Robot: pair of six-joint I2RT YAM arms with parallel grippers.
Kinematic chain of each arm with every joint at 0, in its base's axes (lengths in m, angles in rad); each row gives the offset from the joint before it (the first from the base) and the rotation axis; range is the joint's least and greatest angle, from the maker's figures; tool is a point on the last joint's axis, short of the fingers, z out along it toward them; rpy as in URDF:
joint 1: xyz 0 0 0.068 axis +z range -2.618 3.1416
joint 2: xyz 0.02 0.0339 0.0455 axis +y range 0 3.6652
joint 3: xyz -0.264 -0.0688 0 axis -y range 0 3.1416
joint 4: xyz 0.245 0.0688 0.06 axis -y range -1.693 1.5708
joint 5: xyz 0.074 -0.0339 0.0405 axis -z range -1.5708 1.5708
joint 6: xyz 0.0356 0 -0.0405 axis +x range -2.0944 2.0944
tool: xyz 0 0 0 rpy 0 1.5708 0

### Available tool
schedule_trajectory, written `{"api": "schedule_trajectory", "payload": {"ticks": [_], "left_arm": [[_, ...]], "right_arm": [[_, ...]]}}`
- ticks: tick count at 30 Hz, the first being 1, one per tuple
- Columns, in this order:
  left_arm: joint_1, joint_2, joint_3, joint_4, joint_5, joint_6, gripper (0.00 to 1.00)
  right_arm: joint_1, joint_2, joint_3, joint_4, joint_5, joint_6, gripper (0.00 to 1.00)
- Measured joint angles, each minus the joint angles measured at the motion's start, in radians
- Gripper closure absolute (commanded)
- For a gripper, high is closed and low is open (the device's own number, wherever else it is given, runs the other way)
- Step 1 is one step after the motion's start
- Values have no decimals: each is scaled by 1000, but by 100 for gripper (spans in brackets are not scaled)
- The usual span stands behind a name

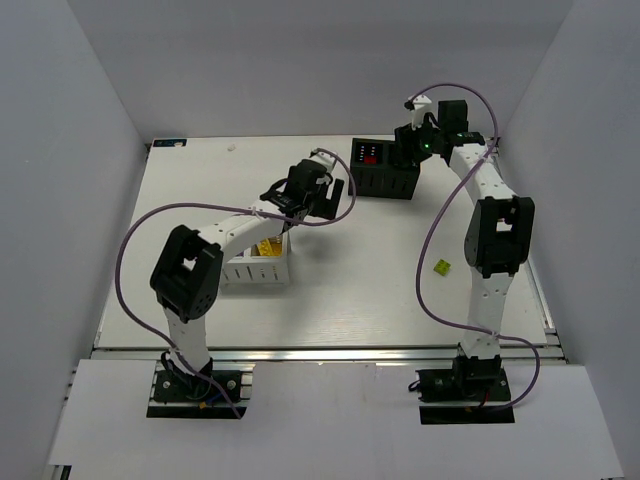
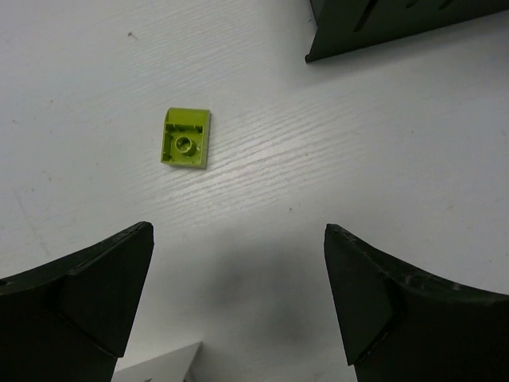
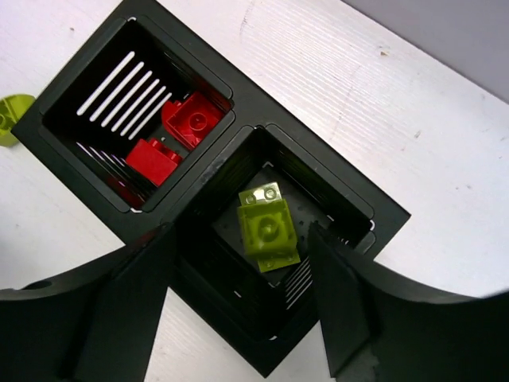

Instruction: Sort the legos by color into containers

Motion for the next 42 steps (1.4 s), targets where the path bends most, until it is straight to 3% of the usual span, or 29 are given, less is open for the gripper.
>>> {"api": "schedule_trajectory", "payload": {"ticks": [4, 7, 9, 10, 11, 16, 19, 25, 34, 42], "left_arm": [[4, 49, 47, 22, -1, 29, 2], [6, 96, 105, 29, -1, 45, 2], [10, 130, 142, 36, -1, 58, 3], [12, 145, 156, 38, -3, 65, 5], [15, 159, 167, 39, -4, 70, 5], [39, 248, 243, 17, -19, 83, 14], [62, 292, 259, 6, -29, 84, 15], [103, 352, 269, -13, -29, 84, 15], [113, 429, 369, -47, 47, 88, 29], [113, 441, 370, -68, 72, 88, 37]], "right_arm": [[0, -1, 0, -1, 2, 1, 27], [-2, -10, -3, -1, -6, 5, 36], [-3, -45, -40, 5, -13, 10, 60], [-5, -79, -77, 16, -19, 21, 89], [-9, -122, -122, 32, -26, 27, 100], [-61, -463, -439, 125, -164, 116, 97], [-115, -655, -552, 169, -291, 138, 87], [-179, -934, -727, 214, -458, 130, 84], [-247, -990, -943, 224, -532, 150, 84], [-298, -1012, -958, 241, -587, 180, 85]]}}
